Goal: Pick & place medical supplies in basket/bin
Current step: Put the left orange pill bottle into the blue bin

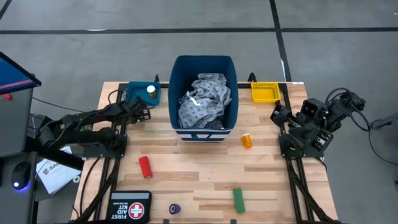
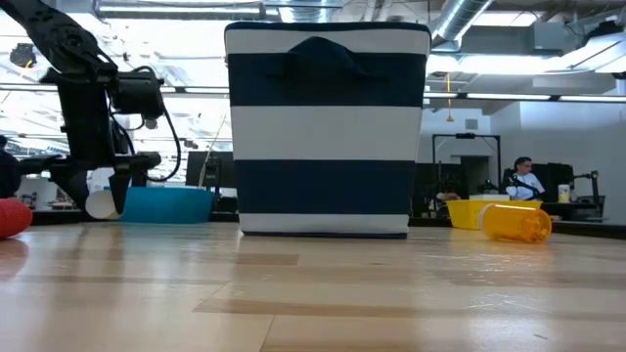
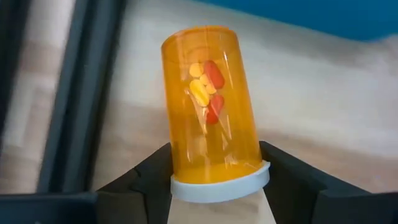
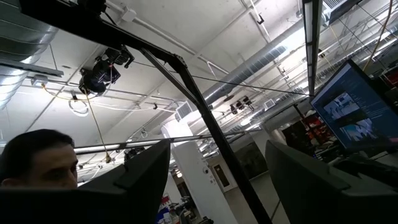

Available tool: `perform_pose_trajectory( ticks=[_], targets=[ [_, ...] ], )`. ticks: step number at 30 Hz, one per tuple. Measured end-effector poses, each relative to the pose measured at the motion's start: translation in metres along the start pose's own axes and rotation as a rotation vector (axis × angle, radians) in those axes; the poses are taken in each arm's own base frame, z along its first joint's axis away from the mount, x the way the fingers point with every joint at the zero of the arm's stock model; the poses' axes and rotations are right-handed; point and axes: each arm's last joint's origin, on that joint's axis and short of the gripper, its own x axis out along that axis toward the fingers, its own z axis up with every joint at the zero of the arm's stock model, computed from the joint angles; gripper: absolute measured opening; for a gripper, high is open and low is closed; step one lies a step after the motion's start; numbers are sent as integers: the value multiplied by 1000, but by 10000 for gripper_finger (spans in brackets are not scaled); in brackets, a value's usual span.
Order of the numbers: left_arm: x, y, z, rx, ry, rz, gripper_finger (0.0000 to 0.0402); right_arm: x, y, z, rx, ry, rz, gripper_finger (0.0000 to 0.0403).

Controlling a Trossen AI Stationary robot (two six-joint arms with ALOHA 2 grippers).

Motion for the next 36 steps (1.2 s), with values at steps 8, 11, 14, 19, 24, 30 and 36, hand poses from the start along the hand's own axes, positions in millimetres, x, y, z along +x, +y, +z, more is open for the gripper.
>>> perform_pose_trajectory(
  ticks=[8,11,14,19,24,30,36],
  targets=[
    [-26,-2,-23,69,292,-290,195,1,2,-3,6,12,9,260],
    [-36,-4,-36,90,450,-376,194,1,1,-3,5,13,8,260],
    [-47,-6,-49,103,601,-445,199,1,2,-3,7,10,9,260],
    [-75,-13,-62,161,776,-535,212,3,1,-5,16,11,8,260],
    [-102,-18,-75,201,924,-545,194,5,0,-10,15,27,4,260],
    [-99,-19,-87,175,980,-387,213,7,1,-14,12,49,39,260],
    [-82,-31,-93,143,1004,-257,205,7,2,-15,8,68,74,260]
  ],
)
